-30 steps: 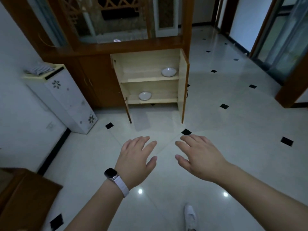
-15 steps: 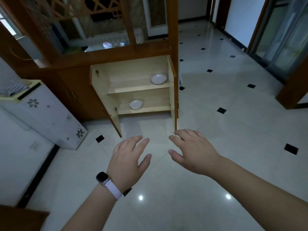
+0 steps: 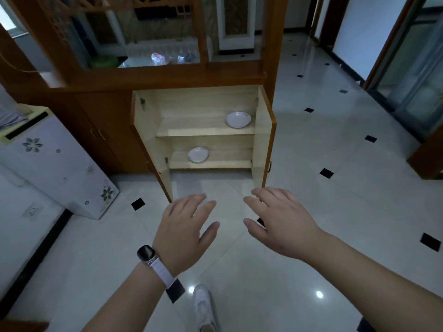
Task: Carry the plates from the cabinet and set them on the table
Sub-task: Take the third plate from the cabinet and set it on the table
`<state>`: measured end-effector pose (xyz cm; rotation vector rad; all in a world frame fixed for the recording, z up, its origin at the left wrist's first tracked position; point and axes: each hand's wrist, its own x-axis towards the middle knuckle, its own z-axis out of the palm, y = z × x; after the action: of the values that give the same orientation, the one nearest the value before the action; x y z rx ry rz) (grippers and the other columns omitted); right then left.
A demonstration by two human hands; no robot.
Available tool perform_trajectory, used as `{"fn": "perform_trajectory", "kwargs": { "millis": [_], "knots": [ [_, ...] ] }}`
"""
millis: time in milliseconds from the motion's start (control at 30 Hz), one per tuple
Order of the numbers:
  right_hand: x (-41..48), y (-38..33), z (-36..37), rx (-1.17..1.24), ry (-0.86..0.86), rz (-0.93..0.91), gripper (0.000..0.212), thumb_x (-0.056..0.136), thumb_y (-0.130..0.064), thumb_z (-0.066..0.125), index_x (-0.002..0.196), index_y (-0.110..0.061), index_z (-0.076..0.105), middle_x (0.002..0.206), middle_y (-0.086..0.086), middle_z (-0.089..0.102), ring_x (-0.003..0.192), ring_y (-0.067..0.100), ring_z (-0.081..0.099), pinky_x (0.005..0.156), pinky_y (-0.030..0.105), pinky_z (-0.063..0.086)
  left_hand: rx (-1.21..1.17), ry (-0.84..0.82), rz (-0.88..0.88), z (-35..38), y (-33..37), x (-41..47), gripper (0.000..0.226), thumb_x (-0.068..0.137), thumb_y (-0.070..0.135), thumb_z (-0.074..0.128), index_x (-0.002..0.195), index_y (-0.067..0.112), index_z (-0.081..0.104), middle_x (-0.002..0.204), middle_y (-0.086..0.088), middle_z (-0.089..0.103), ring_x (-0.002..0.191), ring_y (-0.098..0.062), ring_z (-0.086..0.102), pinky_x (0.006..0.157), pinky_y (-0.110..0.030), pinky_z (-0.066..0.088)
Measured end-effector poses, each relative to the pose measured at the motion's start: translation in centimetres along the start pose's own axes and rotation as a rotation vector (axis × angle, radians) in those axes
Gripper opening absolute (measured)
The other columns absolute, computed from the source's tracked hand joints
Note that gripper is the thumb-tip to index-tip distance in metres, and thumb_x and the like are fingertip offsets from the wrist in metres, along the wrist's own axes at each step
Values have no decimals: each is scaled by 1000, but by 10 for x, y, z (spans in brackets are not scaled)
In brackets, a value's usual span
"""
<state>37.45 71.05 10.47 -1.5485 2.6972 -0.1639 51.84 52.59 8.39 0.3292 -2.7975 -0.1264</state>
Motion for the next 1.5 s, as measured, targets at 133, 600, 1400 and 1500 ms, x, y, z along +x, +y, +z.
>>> {"fn": "perform_trajectory", "kwargs": {
  "millis": [133,600,1400,1500],
  "knots": [
    [64,-17,-5,-32,26,36,55,92,-52,34,127,-17,59,127,6,60,120,28,53,103,42,40,-50,-1,40,14,-63,44,46,91,45,46,122,17,64,124,-7,64,111,-28,59,93,-45,45],
    [230,-50,-6,-58,23,135,53,97,-54,35,137,-21,50,141,1,49,131,23,42,109,38,28,-82,-32,120,30,-225,152,43,89,44,47,117,17,65,117,-7,65,106,-30,58,88,-43,47],
    [503,128,40,107,-12,147,57,93,-55,32,132,-20,54,135,2,53,125,23,45,103,39,33,-20,-183,92,117,-304,430,43,86,41,48,112,14,69,116,-11,67,101,-34,62,84,-44,50],
    [529,162,43,110,-4,138,67,87,-59,17,130,-22,54,130,0,54,122,22,45,103,38,33,7,-171,104,132,-301,470,42,84,41,50,111,15,69,115,-10,67,103,-33,63,83,-43,50]
  ]
}}
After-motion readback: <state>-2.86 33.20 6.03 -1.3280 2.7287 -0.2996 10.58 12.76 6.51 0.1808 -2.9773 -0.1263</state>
